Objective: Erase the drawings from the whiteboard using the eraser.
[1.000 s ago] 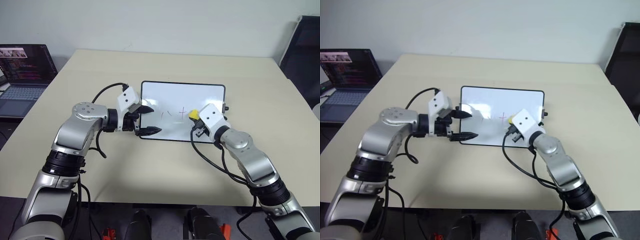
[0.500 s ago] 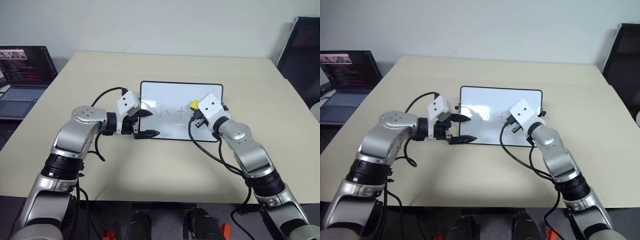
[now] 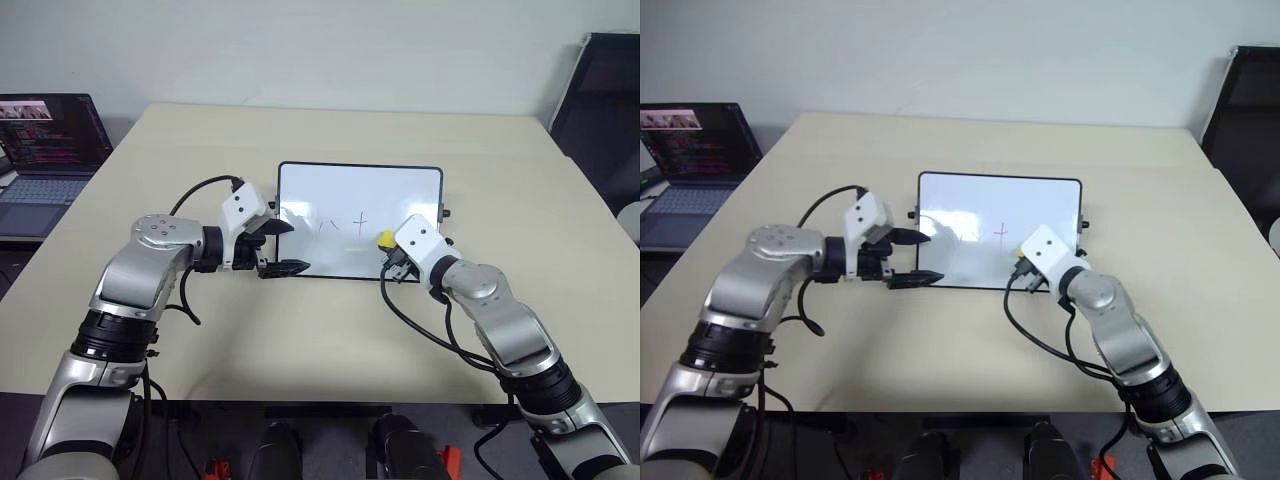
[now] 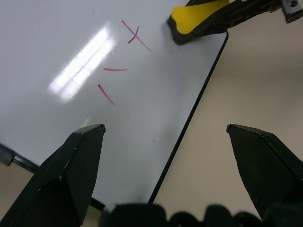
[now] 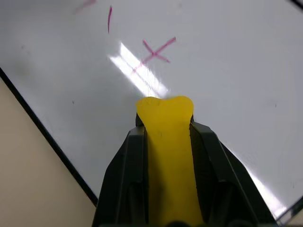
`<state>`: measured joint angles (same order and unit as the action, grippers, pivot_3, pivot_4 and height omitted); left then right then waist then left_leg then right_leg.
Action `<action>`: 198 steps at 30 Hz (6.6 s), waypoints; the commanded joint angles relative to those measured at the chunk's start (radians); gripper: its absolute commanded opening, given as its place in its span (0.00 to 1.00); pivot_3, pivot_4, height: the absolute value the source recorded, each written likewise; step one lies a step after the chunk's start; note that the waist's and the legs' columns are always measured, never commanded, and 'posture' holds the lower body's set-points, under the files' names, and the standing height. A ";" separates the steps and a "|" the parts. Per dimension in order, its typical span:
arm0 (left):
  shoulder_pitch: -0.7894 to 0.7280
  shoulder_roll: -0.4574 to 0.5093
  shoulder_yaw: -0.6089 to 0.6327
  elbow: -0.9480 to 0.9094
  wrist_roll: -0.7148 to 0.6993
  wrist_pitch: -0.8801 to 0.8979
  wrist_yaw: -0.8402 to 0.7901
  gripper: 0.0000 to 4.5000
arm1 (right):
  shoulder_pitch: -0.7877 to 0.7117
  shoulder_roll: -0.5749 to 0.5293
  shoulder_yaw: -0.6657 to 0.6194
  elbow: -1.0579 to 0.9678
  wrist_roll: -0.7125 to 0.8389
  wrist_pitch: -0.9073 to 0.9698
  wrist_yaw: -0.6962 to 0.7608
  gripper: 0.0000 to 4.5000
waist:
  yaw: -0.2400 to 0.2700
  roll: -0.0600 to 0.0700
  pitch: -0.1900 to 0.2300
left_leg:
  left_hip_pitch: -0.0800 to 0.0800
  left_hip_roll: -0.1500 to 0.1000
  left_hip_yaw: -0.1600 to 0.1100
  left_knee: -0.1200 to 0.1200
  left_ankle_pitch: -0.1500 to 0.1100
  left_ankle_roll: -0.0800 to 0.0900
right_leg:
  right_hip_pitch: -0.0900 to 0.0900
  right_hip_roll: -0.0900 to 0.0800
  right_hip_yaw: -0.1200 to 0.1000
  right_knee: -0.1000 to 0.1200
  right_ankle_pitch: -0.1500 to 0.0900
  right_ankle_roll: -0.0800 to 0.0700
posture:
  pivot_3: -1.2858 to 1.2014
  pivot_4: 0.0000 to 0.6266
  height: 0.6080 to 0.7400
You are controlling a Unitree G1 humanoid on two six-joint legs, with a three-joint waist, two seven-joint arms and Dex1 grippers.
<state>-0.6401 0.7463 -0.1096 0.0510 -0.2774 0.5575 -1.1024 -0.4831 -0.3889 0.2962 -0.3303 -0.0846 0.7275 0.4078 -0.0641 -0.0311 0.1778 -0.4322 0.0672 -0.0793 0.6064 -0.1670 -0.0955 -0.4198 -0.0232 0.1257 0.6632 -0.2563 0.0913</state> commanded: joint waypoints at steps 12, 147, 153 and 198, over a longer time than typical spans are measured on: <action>0.091 0.048 0.058 -0.069 -0.010 0.024 0.050 1.00 | -0.101 0.061 0.087 0.044 -0.032 -0.157 0.029 0.20 | -0.007 0.000 0.000 | 0.000 0.000 0.000 -0.004 0.000 0.000 | -0.001 0.000 0.000 0.000 -0.002 0.000 | 0.52 0.24 1.00; 0.357 -0.003 0.279 -0.246 -0.236 -0.014 0.179 1.00 | 0.021 0.089 -0.100 -0.169 0.305 0.108 0.158 0.19 | -0.019 -0.001 0.002 | 0.001 0.000 -0.003 -0.015 0.001 0.001 | -0.001 0.002 -0.001 -0.002 -0.008 -0.005 | 0.52 0.24 1.00; 0.372 0.013 0.271 -0.243 -0.229 -0.018 0.160 1.00 | 0.042 0.064 -0.087 -0.175 0.320 0.128 0.153 0.19 | -0.019 -0.001 0.002 | 0.001 0.000 -0.003 -0.015 0.001 0.001 | -0.001 0.002 -0.001 -0.002 -0.008 -0.005 | 0.52 0.24 1.00; 0.422 0.093 0.197 -0.228 -0.150 -0.054 0.052 1.00 | -0.289 0.091 0.183 0.282 -0.020 -0.285 0.038 0.19 | -0.023 -0.001 0.002 | 0.002 0.000 -0.003 -0.014 0.001 0.001 | -0.002 0.002 0.000 -0.001 -0.008 -0.005 | 0.52 0.24 1.00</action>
<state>-0.2176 0.8271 0.0820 -0.1742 -0.4360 0.5329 -1.0364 -0.7424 -0.3144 0.4819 -0.0934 -0.0656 0.5120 0.4713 -0.0875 -0.0322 0.1797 -0.4305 0.0671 -0.0819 0.5920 -0.1660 -0.0948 -0.4217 -0.0214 0.1252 0.6616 -0.2640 0.0859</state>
